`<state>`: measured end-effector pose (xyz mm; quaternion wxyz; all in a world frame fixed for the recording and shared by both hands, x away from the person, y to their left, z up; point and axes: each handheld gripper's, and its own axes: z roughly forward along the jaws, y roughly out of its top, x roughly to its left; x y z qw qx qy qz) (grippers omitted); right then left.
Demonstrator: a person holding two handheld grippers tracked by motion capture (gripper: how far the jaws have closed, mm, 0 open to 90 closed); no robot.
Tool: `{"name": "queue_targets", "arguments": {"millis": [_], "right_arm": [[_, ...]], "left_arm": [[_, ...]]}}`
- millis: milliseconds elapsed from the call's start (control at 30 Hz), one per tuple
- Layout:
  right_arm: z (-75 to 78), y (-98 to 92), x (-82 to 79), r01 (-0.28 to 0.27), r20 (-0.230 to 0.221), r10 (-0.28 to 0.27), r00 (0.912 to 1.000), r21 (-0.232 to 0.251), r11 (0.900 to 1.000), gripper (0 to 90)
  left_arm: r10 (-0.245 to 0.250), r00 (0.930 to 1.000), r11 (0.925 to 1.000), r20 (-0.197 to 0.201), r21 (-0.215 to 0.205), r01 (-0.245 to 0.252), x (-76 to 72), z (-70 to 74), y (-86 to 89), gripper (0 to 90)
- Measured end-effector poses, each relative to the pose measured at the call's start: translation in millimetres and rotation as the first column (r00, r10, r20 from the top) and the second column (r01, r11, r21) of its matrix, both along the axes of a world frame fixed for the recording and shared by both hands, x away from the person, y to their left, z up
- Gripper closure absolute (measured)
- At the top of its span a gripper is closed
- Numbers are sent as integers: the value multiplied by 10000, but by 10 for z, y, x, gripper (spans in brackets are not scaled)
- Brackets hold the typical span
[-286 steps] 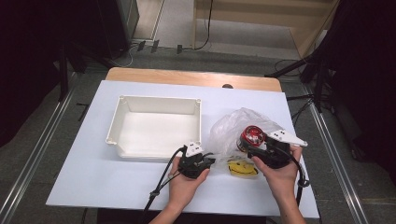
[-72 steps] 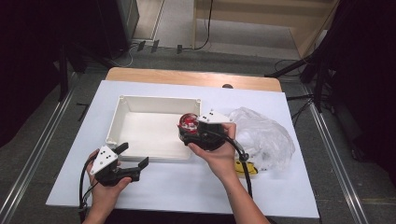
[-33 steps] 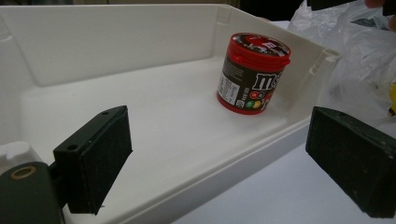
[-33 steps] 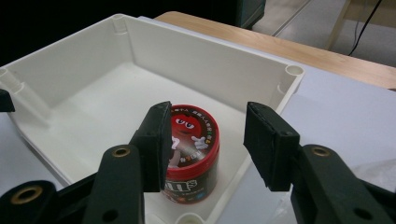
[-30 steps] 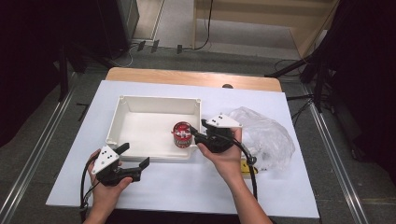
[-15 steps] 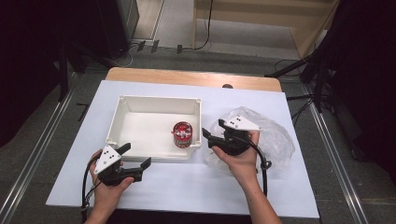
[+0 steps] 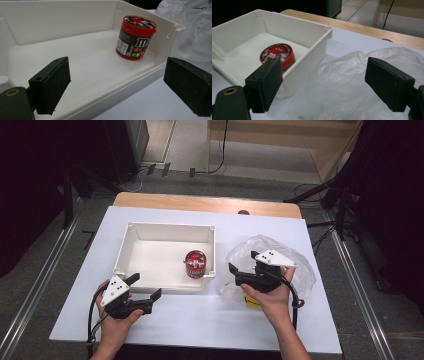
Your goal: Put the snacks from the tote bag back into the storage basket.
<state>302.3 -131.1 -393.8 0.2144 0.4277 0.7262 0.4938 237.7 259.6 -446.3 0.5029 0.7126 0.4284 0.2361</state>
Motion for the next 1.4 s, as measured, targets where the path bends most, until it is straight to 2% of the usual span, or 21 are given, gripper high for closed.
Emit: {"name": "queue_targets", "arguments": {"millis": [267, 600, 867, 1400], "right_arm": [[-67, -219, -58, 216, 89, -217, 9997, 57, 9998, 127], [-178, -494, -161, 693, -109, -692, 9975, 105, 9975, 126], [-301, -699, -238, 1033, -267, -1032, 9943, 7, 9946, 125], [-425, -1017, -358, 1657, -392, -1654, 9854, 26, 9862, 124]], "left_arm": [[79, 10000, 10000, 28, -62, -79, 2, 6, 31, 70], [197, 9997, 9995, 109, -232, -195, -8, 34, 99, 70], [203, 9997, 9995, 137, -231, -199, -6, 37, 105, 69], [224, 9996, 9995, 144, -231, -221, -16, 45, 121, 69]]}}
